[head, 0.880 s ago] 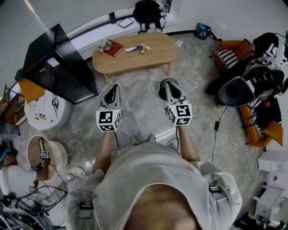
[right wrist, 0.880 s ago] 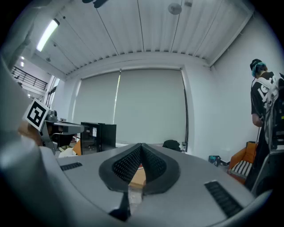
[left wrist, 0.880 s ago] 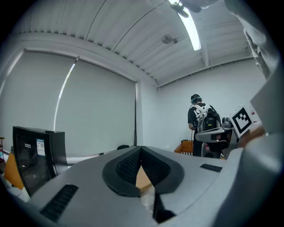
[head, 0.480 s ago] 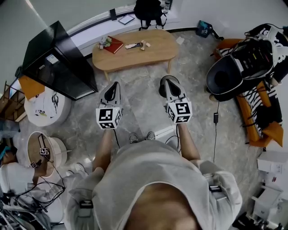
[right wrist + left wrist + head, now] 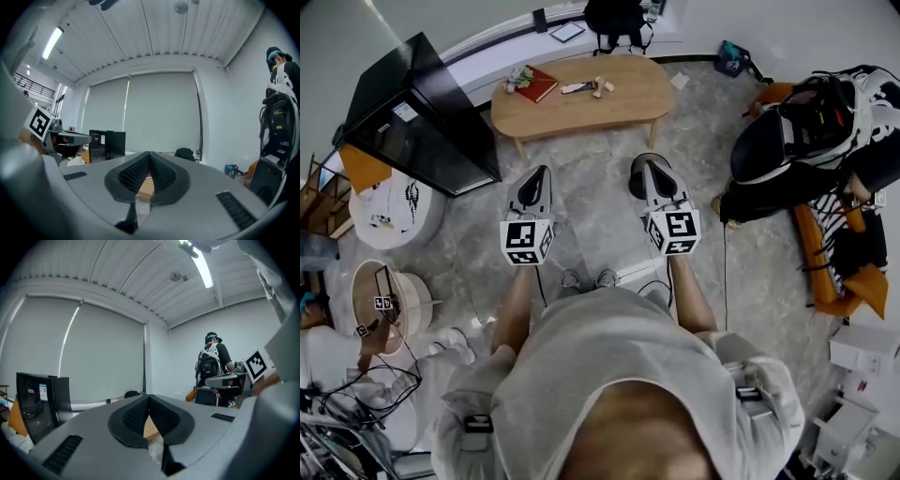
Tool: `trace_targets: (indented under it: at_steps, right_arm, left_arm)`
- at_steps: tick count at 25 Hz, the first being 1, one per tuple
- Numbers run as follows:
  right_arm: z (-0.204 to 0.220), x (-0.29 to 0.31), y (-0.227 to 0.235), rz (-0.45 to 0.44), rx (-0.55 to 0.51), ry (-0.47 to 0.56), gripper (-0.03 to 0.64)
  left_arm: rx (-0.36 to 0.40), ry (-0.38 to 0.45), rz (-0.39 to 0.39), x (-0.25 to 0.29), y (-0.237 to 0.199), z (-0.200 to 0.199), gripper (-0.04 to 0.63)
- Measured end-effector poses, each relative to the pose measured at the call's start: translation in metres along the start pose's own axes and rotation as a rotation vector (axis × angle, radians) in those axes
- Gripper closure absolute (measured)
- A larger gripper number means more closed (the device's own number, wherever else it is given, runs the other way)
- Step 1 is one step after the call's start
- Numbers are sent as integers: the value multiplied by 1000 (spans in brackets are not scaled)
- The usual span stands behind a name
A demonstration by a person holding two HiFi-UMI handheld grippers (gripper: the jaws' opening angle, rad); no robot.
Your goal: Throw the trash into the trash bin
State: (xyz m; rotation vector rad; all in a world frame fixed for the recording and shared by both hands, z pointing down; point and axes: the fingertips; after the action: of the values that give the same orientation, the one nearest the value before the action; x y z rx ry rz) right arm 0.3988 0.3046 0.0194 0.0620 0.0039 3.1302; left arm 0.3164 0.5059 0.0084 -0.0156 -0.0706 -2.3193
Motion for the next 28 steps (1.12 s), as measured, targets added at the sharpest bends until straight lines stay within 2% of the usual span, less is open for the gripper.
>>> trace_targets:
  at_steps: [10,20,28]
  right_arm:
    - [3,2,21,-66,35,14,589]
    - [19,24,30,-80,67,-15,589]
    - [15,85,54,-52,54,-10,589]
  left_arm:
    - [9,-34,-14,12,30,8,577]
    - [-5,-52,-16,41,20,20,577]
    - [-28,-22,-9,100,-15,26,577]
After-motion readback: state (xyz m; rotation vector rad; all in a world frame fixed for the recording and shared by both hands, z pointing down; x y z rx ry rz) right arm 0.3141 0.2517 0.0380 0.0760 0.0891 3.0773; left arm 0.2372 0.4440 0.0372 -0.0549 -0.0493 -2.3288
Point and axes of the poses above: the fingertips, and each gripper's own axes: x forward along the fingers, y to its right, z out of its underside, and after that the axes turned 4 degrees about y, right-handed
